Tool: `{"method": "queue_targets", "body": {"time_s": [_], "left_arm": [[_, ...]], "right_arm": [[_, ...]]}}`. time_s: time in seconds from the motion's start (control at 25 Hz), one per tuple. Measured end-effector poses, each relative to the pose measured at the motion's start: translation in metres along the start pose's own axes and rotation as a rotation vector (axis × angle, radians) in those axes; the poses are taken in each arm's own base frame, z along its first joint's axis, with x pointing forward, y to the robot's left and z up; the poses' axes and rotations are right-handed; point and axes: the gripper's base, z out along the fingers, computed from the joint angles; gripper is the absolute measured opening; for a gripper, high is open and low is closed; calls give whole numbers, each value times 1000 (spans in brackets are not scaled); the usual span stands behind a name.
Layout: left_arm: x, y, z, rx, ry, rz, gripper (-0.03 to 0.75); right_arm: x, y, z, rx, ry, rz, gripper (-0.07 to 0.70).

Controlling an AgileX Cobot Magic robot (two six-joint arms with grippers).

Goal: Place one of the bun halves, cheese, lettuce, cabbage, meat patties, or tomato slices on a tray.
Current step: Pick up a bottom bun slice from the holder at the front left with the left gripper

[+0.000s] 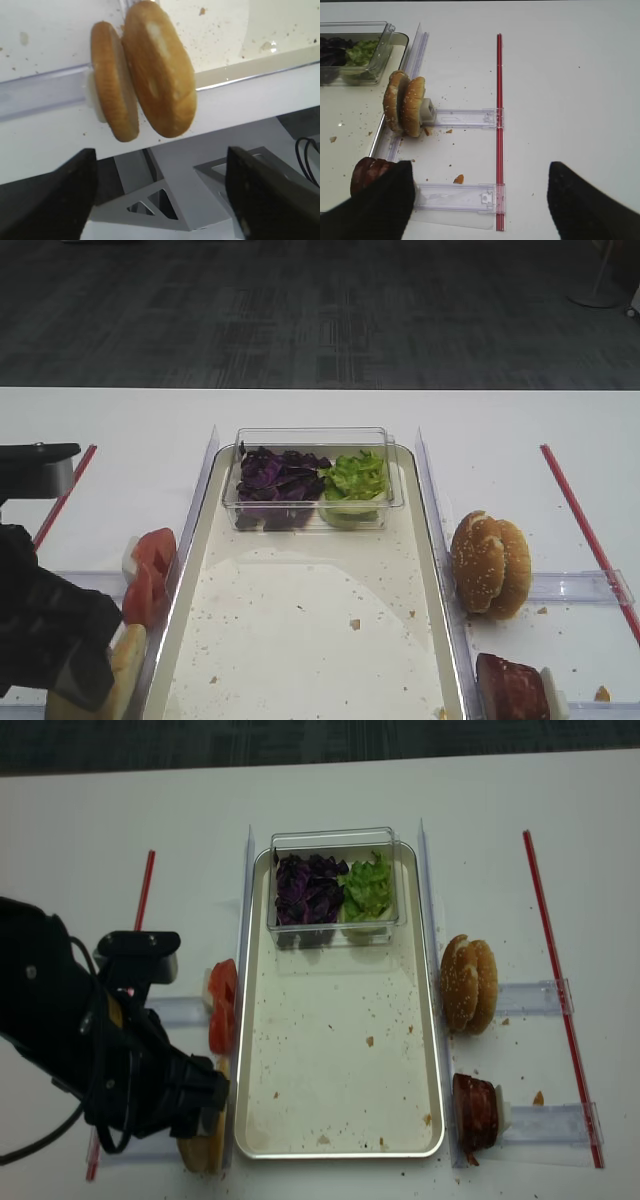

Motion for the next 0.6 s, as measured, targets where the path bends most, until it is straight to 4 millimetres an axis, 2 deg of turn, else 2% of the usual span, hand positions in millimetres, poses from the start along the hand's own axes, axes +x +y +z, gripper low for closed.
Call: {"method": "queue_targets", "body": {"time_s": [0.36,0.6], "left_arm": [[15,-32,5,22,9,63,491],[13,-38,6,40,-31,62,473]], "right_arm": [[0,0,0,0,0,0,571],[0,0,0,0,0,0,571]]}}
